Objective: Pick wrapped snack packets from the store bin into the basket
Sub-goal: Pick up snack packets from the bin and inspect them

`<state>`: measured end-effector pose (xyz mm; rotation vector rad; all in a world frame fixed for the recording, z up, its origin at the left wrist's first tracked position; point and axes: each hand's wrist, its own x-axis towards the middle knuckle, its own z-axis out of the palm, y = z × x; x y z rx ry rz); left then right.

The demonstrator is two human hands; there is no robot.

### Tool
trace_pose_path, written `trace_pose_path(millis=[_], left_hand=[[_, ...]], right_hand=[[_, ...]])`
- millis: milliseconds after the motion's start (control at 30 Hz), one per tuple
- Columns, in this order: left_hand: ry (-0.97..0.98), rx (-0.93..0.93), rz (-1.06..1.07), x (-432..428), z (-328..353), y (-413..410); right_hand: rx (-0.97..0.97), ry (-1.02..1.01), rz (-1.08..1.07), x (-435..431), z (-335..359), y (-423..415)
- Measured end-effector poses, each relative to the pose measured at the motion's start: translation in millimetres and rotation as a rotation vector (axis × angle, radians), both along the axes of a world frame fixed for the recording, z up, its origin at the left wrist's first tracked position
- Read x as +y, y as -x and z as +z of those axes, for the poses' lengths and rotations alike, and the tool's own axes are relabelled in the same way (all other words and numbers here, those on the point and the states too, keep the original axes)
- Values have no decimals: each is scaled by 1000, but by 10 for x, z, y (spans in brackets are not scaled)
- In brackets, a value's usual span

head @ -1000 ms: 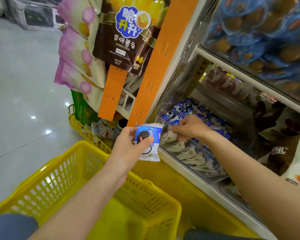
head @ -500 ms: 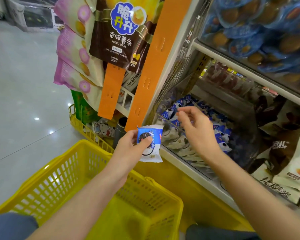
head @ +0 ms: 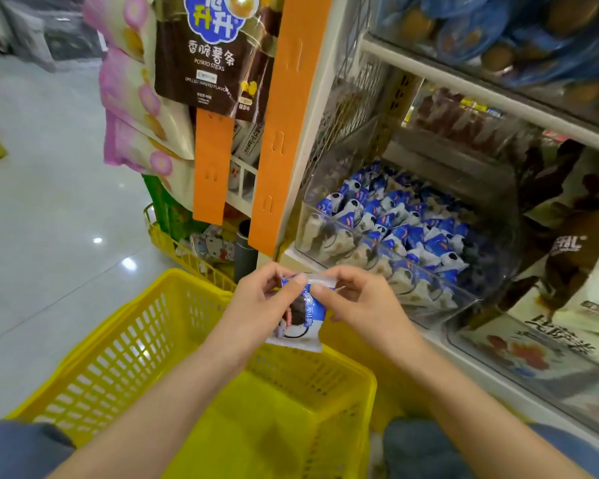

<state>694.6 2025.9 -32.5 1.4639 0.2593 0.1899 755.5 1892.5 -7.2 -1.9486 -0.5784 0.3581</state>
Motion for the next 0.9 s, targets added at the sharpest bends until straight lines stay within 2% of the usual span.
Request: trace_pose_path(millis=[100,233,333,400,467,533,633,733,800,900], left_hand=[[-14,-6,4,-6,-30,19],[-11,22,-29,-5,-50,49],[67,85,-51,5,-56,57],[100,99,-71,21,-49,71],[119,112,-127,25,-38,98],[87,159,-140,14,-48,123],[84,121,8,9,-39,127],[97,71,110,44,-23,135],[74,43,152,69,-39,139],[-139,-33,164,70,-64,138]], right_hand=[[-206,68,25,0,5,37],[-362,82,25,-3,-9,92],[-710,242,75,-37,-11,110],[-800,271,87,-55,-15,114],[-666,185,43,-61,-13,111],[-439,53,-80,-53,-4,65],[-27,-67,-207,-61,43,-29],[316,10,-92,-133,60,-84],[384,139,41,-161,36,-52],[203,334,126,-135,-21,43]])
